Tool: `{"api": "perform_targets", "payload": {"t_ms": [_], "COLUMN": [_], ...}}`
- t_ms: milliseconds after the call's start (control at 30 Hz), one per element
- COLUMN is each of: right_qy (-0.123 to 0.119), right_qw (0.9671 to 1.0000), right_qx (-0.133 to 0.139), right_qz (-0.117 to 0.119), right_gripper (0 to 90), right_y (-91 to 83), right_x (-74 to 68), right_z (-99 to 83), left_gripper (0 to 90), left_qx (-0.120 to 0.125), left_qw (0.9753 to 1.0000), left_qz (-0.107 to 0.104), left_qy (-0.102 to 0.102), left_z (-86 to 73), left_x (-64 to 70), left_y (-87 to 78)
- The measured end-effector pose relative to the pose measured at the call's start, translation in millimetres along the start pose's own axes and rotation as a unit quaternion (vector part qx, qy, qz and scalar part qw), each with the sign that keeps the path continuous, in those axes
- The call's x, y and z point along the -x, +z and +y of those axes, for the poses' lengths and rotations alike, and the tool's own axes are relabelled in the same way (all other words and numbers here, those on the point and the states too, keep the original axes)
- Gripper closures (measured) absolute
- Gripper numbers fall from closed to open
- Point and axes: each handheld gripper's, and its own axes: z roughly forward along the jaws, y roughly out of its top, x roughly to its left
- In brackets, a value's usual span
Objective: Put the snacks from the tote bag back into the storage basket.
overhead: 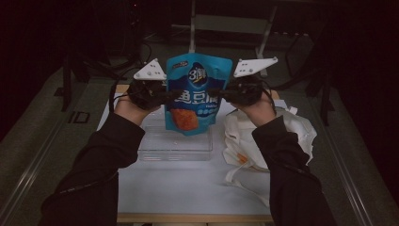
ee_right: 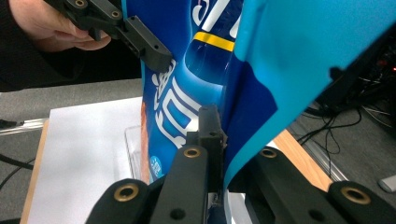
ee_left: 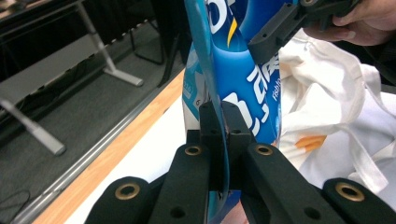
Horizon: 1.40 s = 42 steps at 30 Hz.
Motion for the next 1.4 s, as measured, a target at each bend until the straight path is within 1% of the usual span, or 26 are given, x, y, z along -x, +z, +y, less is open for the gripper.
{"api": "perform_targets", "payload": {"t_ms": [33, 300, 333, 367, 467, 500, 600, 633, 667, 700, 733, 967, 1000, 1033, 1100, 1133, 1267, 1400], "right_qy": [0.0, -0.001, -0.001, -0.001, -0.001, -0.002, 0.004, 0.004, 0.005, 0.005, 0.005, 0.012, 0.013, 0.011, 0.015, 0.017, 0.021, 0.023], "right_qw": [1.0, 0.9997, 0.9996, 0.9995, 0.9995, 0.9994, 0.9993, 0.9992, 0.9992, 0.9992, 0.9992, 0.9992, 0.9992, 0.9992, 0.999, 0.999, 0.9985, 0.9981], "right_qx": [0.0, 0.003, 0.003, 0.004, 0.0, -0.002, -0.009, -0.011, -0.012, -0.012, -0.014, -0.015, -0.018, -0.019, -0.025, -0.026, -0.035, -0.046], "right_qz": [0.003, 0.026, 0.028, 0.03, 0.033, 0.034, 0.037, 0.037, 0.038, 0.038, 0.038, 0.034, 0.033, 0.033, 0.033, 0.033, 0.035, 0.034], "right_gripper": [88.6, 88.6, 88.6, 88.6, 88.6, 88.6, 88.6, 88.7, 88.7, 88.7, 88.7, 88.7, 88.7, 88.7, 88.7, 88.7, 88.8, 88.8], "right_y": [4.3, 39.4, 43.5, 47.5, 58.5, 62.0, 71.1, 73.6, 75.9, 75.9, 78.0, 94.4, 96.9, 99.5, 103.8, 105.1, 108.6, 107.7], "right_x": [-0.4, -6.3, -7.0, -7.6, -8.8, -8.6, -6.7, -6.1, -5.6, -5.6, -5.5, -5.3, -5.4, -5.7, -5.8, -5.7, -5.8, -6.6], "right_z": [1.4, 6.5, 6.8, 7.0, 6.5, 5.8, 2.2, 0.4, -1.3, -1.3, -3.0, -19.7, -22.7, -25.6, -30.9, -32.8, -42.7, -49.0], "left_gripper": [90.0, 90.0, 90.0, 90.0, 90.0, 90.0, 90.0, 90.0, 90.0, 90.0, 90.0, 90.0, 90.0, 90.0, 90.0, 90.0, 90.0, 90.0], "left_qx": [0.0, -0.011, -0.01, -0.011, -0.015, -0.016, -0.019, -0.02, -0.019, -0.019, -0.019, -0.024, -0.027, -0.029, -0.03, -0.031, -0.033, -0.03], "left_qw": [1.0, 0.9998, 0.9997, 0.9997, 0.9996, 0.9995, 0.9993, 0.9993, 0.9993, 0.9993, 0.9992, 0.9989, 0.9989, 0.9986, 0.9986, 0.9985, 0.9983, 0.9982], "left_qz": [-0.001, 0.013, 0.016, 0.015, 0.017, 0.017, 0.016, 0.016, 0.016, 0.016, 0.017, 0.017, 0.019, 0.017, 0.018, 0.014, 0.006, -0.005], "left_qy": [-0.003, -0.012, -0.015, -0.018, -0.018, -0.02, -0.028, -0.026, -0.029, -0.029, -0.03, -0.037, -0.033, -0.04, -0.038, -0.043, -0.048, -0.052], "left_z": [-2.7, -25.7, -28.8, -31.8, -40.8, -43.5, -51.8, -54.4, -57.1, -57.1, -61.8, -80.7, -83.9, -87.0, -91.8, -95.0, -103.7, -109.7], "left_x": [-2.1, -13.4, -15.0, -17.1, -21.5, -22.6, -26.1, -26.7, -27.7, -27.7, -29.1, -33.9, -33.9, -35.0, -34.9, -35.4, -33.2, -30.2], "left_y": [-3.0, -23.1, -24.7, -26.0, -27.5, -26.9, -23.7, -22.6, -21.2, -21.2, -18.9, -9.0, -7.0, -4.9, -1.5, 0.6, 7.6, 13.6]}}
